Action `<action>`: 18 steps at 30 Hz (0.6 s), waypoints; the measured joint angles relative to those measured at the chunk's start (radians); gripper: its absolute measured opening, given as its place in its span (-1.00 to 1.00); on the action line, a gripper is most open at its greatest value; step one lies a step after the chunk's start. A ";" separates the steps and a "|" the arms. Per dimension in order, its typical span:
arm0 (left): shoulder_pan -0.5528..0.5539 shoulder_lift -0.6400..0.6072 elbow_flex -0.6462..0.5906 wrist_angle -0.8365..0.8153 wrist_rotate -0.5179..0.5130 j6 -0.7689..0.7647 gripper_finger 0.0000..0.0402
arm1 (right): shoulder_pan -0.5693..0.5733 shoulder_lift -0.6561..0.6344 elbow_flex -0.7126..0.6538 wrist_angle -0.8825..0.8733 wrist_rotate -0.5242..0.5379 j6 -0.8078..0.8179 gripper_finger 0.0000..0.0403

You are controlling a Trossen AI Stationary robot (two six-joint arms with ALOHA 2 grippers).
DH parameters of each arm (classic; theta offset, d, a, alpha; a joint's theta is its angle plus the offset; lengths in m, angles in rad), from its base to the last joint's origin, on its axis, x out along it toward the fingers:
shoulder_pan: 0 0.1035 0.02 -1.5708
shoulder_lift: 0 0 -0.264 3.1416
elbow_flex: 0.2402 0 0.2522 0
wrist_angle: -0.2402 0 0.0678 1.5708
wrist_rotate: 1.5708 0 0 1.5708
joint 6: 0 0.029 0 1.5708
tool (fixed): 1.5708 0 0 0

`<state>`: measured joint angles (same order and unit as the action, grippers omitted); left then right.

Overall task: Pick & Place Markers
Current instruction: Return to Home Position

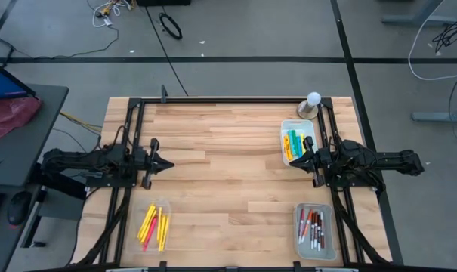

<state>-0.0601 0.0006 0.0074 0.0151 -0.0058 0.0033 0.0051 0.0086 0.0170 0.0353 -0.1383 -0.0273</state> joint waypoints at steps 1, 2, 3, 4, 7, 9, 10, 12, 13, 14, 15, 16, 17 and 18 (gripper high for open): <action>0.000 0.000 0.000 0.001 0.001 -0.012 -0.91 | 0.000 0.000 0.000 0.000 0.000 0.000 -0.90; 0.002 0.000 0.000 0.006 0.000 -0.021 -0.91 | 0.000 0.000 0.000 0.000 0.000 0.000 -0.90; 0.005 0.000 0.000 0.017 0.000 -0.026 -0.91 | 0.000 0.000 0.000 0.000 0.000 0.000 -0.90; 0.008 0.004 -0.001 0.027 0.003 -0.031 -0.91 | 0.000 0.000 0.000 0.000 0.000 0.000 -0.90; 0.008 0.006 -0.001 0.064 0.006 -0.044 -0.91 | 0.000 0.000 0.000 0.000 0.000 0.000 -0.90; 0.008 0.006 -0.001 0.067 0.006 -0.045 -0.91 | 0.000 0.000 0.000 0.000 0.000 0.000 -0.90; 0.008 0.006 -0.001 0.067 0.005 -0.045 -0.91 | 0.000 0.000 0.000 0.000 0.000 0.000 -0.90; 0.008 0.006 -0.001 0.069 0.004 -0.044 -0.91 | 0.000 0.000 0.000 0.000 0.000 0.000 -0.90; 0.008 0.006 -0.001 0.069 0.004 -0.044 -0.91 | 0.000 0.000 0.000 0.000 0.000 0.000 -0.90; 0.008 0.006 -0.001 0.069 0.003 -0.044 -0.91 | 0.000 0.000 0.000 0.000 0.000 0.000 -0.90; 0.008 0.006 -0.001 0.071 0.002 -0.044 -0.91 | 0.000 0.000 0.000 0.000 0.000 0.000 -0.90; 0.008 0.006 -0.001 0.073 0.002 -0.044 -0.91 | 0.000 0.000 0.000 0.000 0.000 0.000 -0.90; 0.008 0.006 -0.001 0.073 0.002 -0.044 -0.91 | 0.000 0.000 0.000 0.000 0.000 0.000 -0.90; 0.008 0.006 -0.001 0.074 0.002 -0.044 -0.91 | 0.000 0.000 0.000 0.000 0.000 0.000 -0.90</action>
<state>-0.0521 0.0063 0.0067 0.0887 -0.0037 -0.0410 0.0055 0.0090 0.0174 0.0353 -0.1383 -0.0277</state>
